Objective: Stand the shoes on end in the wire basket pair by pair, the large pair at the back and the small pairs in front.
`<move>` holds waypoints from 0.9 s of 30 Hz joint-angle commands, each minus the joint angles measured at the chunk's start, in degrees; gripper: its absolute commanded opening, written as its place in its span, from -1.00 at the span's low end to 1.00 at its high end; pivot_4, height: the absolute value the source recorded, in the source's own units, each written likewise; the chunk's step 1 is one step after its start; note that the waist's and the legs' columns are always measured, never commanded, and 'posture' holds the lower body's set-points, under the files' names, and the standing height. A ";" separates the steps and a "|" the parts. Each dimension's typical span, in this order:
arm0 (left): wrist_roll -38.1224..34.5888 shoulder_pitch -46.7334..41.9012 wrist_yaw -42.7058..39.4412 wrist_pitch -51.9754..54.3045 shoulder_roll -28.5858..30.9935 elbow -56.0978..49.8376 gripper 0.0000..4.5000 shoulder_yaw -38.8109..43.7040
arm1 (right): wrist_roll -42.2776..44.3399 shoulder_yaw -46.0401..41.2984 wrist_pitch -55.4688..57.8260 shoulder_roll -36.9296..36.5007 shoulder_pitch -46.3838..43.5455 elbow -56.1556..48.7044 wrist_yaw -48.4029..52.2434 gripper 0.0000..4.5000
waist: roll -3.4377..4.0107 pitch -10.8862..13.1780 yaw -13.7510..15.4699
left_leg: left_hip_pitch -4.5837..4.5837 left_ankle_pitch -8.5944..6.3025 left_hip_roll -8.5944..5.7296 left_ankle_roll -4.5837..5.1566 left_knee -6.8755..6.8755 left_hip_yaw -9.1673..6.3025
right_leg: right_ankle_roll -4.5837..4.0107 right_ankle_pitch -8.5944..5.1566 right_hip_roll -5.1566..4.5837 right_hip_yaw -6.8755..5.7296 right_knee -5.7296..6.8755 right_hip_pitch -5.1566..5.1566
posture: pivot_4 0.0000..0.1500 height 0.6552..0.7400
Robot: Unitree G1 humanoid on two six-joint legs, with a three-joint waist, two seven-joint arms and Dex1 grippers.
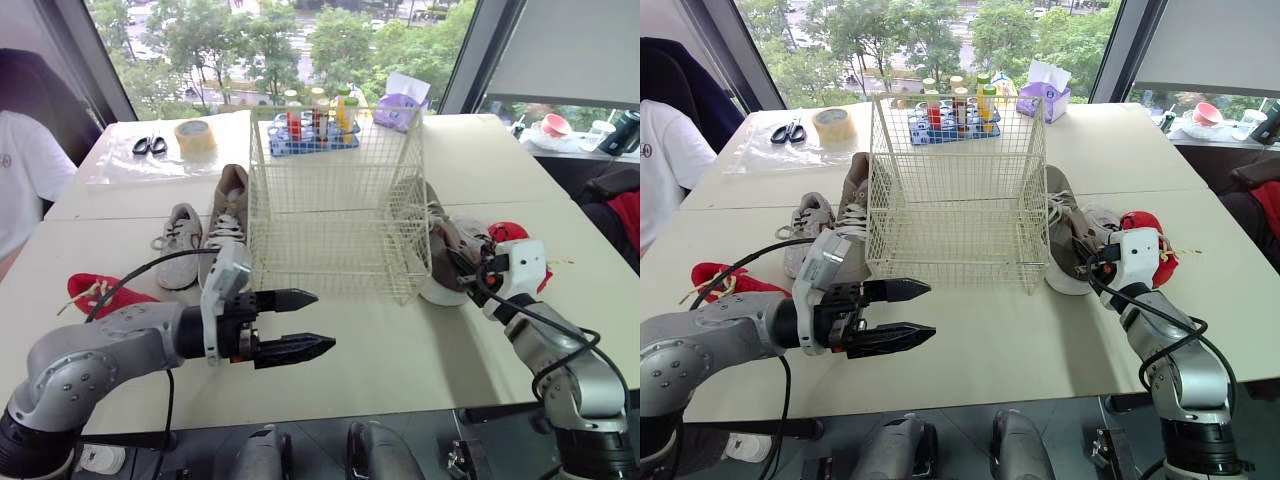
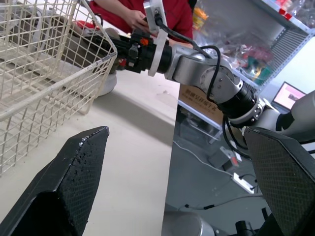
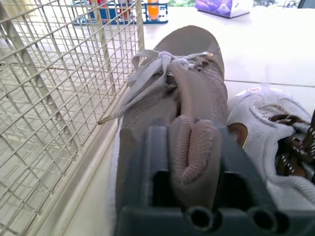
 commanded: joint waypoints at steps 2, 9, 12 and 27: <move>-2.96 -2.40 -1.00 0.44 0.11 2.13 1.00 2.48 | 0.13 -3.49 1.33 1.21 -2.42 -5.66 -3.85 -0.90 | 0.02 0.01 -0.05 | -0.01 0.00 -0.01 0.00 0.00 0.00 | -0.03 0.02 -0.01 0.00 0.00 -0.01 | 1.00 1.00; -5.41 -8.19 -3.30 2.60 0.05 8.91 1.00 3.16 | 0.04 -10.29 3.24 -2.71 -19.70 -10.11 -11.41 -0.90 | 0.41 0.25 -0.15 | -0.29 0.02 -0.06 0.00 0.00 0.04 | -0.01 0.05 -0.01 0.05 0.06 -0.33 | 1.00 1.00; -5.03 -10.94 -5.07 3.63 0.40 10.51 1.00 3.08 | 0.68 -11.31 5.18 -6.70 -25.15 -9.77 -10.05 -0.90 | 0.37 0.22 0.05 | -0.41 0.02 -0.13 0.00 -0.04 -0.01 | 0.25 0.11 0.02 -0.03 0.12 -0.47 | 1.00 1.00; 3.02 -49.30 -3.72 -2.46 3.62 56.26 1.00 16.75 | 5.28 1.44 -1.86 -24.29 -59.91 5.48 27.52 -0.90 | 0.31 0.26 -1.62 | -0.36 0.01 -0.18 0.03 -0.17 0.02 | 0.32 0.09 0.06 -0.07 0.15 -0.47 | 1.00 1.00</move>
